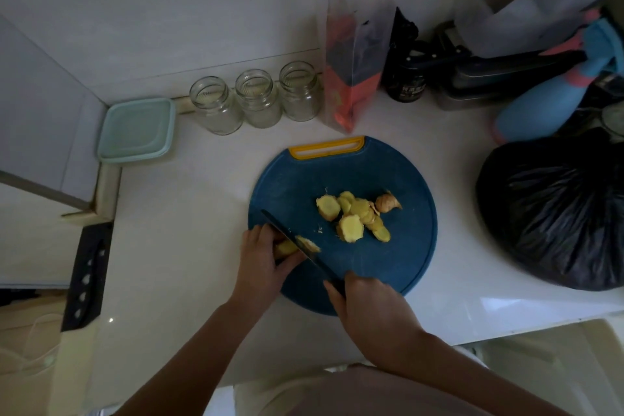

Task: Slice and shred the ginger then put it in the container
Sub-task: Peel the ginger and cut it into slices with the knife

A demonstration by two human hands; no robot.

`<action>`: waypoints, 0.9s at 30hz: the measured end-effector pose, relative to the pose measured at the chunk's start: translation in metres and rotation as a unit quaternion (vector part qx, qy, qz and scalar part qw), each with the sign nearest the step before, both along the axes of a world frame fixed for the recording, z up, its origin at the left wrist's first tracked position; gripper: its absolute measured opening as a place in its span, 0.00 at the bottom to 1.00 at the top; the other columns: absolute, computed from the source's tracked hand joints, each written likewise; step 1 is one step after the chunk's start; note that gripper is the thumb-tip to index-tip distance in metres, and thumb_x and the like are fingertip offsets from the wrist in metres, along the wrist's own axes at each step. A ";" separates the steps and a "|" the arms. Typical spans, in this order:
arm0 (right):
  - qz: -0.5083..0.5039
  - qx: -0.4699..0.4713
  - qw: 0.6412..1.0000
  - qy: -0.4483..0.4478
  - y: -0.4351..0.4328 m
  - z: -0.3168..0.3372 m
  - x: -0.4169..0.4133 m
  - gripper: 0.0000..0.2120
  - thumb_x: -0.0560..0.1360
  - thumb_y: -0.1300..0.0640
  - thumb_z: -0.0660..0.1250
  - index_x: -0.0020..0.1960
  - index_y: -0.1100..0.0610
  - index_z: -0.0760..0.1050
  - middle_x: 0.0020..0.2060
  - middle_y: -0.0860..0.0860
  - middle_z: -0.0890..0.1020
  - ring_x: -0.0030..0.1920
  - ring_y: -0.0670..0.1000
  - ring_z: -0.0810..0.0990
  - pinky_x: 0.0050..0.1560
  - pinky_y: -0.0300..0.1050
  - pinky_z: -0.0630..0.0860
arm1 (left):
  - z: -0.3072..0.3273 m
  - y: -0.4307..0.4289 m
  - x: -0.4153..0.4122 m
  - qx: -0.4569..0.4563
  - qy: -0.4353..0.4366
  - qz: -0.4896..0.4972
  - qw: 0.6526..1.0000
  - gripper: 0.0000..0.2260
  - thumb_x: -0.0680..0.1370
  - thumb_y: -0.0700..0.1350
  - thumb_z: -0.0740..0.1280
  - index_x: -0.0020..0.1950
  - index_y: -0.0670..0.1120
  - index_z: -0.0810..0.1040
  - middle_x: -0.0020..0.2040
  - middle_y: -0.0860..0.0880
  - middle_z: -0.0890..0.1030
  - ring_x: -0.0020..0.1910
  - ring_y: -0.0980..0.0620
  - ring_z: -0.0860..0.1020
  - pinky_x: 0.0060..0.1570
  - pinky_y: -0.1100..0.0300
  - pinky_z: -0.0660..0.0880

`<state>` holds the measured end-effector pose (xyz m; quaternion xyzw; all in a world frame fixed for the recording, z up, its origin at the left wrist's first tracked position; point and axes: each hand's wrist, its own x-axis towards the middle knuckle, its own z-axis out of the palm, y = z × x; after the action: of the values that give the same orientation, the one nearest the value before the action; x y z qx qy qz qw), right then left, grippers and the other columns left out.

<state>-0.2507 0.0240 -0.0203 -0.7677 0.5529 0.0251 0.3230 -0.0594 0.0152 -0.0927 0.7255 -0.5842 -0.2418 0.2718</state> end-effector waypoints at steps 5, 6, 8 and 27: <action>0.009 0.025 1.000 0.004 -0.006 -0.003 0.003 0.18 0.82 0.41 0.50 0.44 0.53 0.65 0.43 0.54 0.80 0.39 0.51 0.76 0.39 0.43 0.71 | -0.002 0.000 -0.002 -0.009 -0.009 0.003 1.000 0.21 0.68 0.59 0.71 0.50 0.44 0.75 0.47 0.51 0.72 0.48 0.52 0.67 0.46 0.58 0.65; 0.009 0.033 0.999 0.001 -0.007 -0.004 0.004 0.18 0.82 0.42 0.50 0.44 0.54 0.66 0.41 0.53 0.79 0.38 0.50 0.75 0.39 0.42 0.71 | -0.003 0.002 -0.002 -0.012 -0.008 0.005 1.000 0.21 0.68 0.59 0.71 0.49 0.44 0.75 0.46 0.51 0.72 0.47 0.53 0.66 0.45 0.60 0.65; 0.010 0.055 0.998 -0.003 -0.009 -0.005 0.004 0.18 0.82 0.42 0.51 0.43 0.54 0.67 0.38 0.51 0.75 0.37 0.49 0.74 0.39 0.42 0.73 | -0.002 0.002 -0.003 -0.017 -0.008 0.007 1.000 0.23 0.68 0.64 0.66 0.48 0.45 0.75 0.45 0.53 0.71 0.46 0.55 0.65 0.44 0.63 0.63; 0.013 0.122 0.992 -0.007 -0.037 -0.009 0.034 0.23 0.81 0.38 0.51 0.35 0.53 0.62 0.32 0.50 0.69 0.35 0.50 0.72 0.38 0.45 0.71 | -0.004 0.000 -0.003 -0.038 -0.001 -0.001 0.999 0.18 0.68 0.58 0.62 0.46 0.45 0.74 0.43 0.50 0.71 0.45 0.54 0.65 0.41 0.63 0.63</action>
<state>-0.2167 -0.0125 -0.0296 -0.7300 0.5330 0.0911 0.4180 -0.0625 0.0153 -0.0971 0.7141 -0.5942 -0.2188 0.2985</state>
